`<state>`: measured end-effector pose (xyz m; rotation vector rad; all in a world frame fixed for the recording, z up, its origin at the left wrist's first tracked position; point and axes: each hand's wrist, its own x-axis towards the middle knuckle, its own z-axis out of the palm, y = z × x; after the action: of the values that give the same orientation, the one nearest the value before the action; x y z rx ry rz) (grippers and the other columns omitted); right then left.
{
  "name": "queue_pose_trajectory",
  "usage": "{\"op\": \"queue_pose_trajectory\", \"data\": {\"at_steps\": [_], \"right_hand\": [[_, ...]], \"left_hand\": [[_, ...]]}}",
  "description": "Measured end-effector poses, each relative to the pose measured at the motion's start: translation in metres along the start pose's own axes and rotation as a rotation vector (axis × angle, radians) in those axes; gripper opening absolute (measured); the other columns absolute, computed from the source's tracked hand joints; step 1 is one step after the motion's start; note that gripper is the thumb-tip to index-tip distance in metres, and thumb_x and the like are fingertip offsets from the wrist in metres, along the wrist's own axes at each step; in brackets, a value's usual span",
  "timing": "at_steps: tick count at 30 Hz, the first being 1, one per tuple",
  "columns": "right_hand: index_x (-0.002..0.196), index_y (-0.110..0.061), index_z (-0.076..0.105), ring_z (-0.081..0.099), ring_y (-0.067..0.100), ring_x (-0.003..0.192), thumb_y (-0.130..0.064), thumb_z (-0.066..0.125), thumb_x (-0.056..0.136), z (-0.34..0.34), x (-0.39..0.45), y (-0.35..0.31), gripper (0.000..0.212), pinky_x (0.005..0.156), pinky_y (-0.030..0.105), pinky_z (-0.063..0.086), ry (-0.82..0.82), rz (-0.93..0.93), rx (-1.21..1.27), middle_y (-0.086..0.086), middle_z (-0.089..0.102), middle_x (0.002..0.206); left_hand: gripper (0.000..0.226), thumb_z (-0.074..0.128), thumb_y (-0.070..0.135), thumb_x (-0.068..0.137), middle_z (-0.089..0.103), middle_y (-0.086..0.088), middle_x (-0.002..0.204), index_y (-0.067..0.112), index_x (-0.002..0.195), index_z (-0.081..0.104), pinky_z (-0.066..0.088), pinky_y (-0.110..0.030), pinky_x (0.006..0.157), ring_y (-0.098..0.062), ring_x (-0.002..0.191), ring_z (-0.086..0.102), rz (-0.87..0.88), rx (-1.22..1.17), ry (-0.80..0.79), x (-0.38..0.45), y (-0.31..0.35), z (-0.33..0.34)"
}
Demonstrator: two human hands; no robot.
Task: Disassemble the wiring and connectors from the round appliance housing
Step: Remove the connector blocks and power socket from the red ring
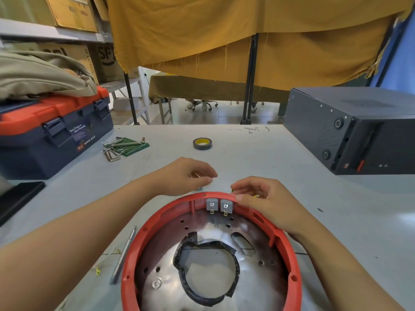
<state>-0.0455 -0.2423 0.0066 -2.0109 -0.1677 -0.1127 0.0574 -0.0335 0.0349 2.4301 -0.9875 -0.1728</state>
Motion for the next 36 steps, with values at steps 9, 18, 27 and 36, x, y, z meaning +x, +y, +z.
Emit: {"op": "queue_pose_trajectory", "data": {"at_steps": [9, 18, 27, 36], "right_hand": [[0.09, -0.035, 0.068, 0.058, -0.002, 0.076, -0.031, 0.075, 0.075, 0.001, -0.006, -0.01, 0.018, 0.065, 0.005, 0.042, 0.005, -0.056, -0.31, -0.012, 0.068, 0.09], [0.091, -0.026, 0.068, 0.057, 0.006, 0.073, -0.029, 0.072, 0.08, 0.005, -0.001, -0.016, 0.012, 0.07, 0.021, 0.048, 0.032, -0.074, -0.457, -0.015, 0.059, 0.075], [0.093, -0.022, 0.065, 0.061, 0.018, 0.087, -0.032, 0.068, 0.082, 0.01, 0.012, -0.032, 0.015, 0.081, 0.038, 0.052, -0.064, -0.101, -0.648, 0.0, 0.066, 0.094], [0.091, -0.023, 0.063, 0.06, 0.018, 0.086, -0.025, 0.066, 0.081, 0.017, 0.014, -0.023, 0.01, 0.079, 0.04, 0.051, -0.003, -0.139, -0.567, -0.002, 0.066, 0.091]], "left_hand": [[0.025, 0.066, 0.021, 0.085, 0.069, 0.013, 0.1, 0.025, 0.11, 0.066, 0.046, -0.016, 0.085, 0.004, 0.091, 0.061, 0.088, -0.029, 0.006, -0.033, 0.035, 0.015], [0.014, 0.067, 0.022, 0.082, 0.07, 0.006, 0.086, 0.022, 0.095, 0.063, 0.047, -0.026, 0.075, -0.008, 0.077, 0.06, 0.015, 0.014, 0.182, -0.038, 0.04, 0.028], [0.011, 0.065, 0.019, 0.082, 0.066, 0.002, 0.075, 0.013, 0.09, 0.06, 0.044, -0.027, 0.068, -0.014, 0.069, 0.054, -0.026, 0.05, 0.249, -0.042, 0.039, 0.03], [0.007, 0.063, 0.019, 0.081, 0.064, 0.001, 0.076, 0.019, 0.085, 0.057, 0.044, -0.031, 0.067, -0.015, 0.068, 0.051, -0.048, 0.065, 0.319, -0.042, 0.033, 0.036]]}}
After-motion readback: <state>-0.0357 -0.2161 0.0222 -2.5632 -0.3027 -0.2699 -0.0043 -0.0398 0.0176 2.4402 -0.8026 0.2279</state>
